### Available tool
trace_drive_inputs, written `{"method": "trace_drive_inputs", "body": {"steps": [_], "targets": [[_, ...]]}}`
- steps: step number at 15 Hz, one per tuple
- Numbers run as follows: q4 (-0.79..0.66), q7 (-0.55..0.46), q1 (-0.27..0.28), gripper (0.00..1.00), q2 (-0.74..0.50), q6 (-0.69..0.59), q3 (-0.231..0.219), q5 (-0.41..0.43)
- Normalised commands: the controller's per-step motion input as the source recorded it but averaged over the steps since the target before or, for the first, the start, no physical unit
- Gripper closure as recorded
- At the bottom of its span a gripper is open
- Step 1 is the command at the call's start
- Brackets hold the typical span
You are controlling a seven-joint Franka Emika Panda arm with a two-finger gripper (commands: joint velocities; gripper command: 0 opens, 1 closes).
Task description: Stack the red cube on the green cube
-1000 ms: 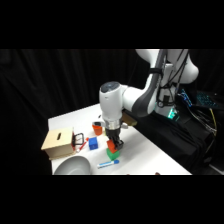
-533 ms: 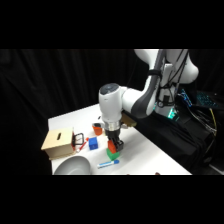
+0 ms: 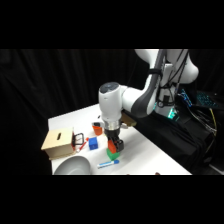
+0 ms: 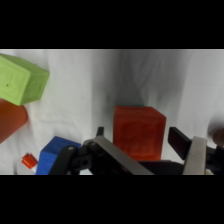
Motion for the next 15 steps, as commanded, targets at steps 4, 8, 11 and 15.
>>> {"method": "trace_drive_inputs", "body": {"steps": [4, 8, 11, 15], "targets": [[-0.03, 0.04, 0.078, 0.0, -0.24, -0.16, -0.063, -0.093], [-0.01, 0.1, 0.095, 0.0, -0.27, -0.28, -0.057, -0.14], [0.05, 0.09, 0.061, 0.0, -0.27, -0.34, -0.011, -0.11], [0.08, 0.09, 0.023, 0.0, -0.21, -0.3, 0.011, -0.106]]}}
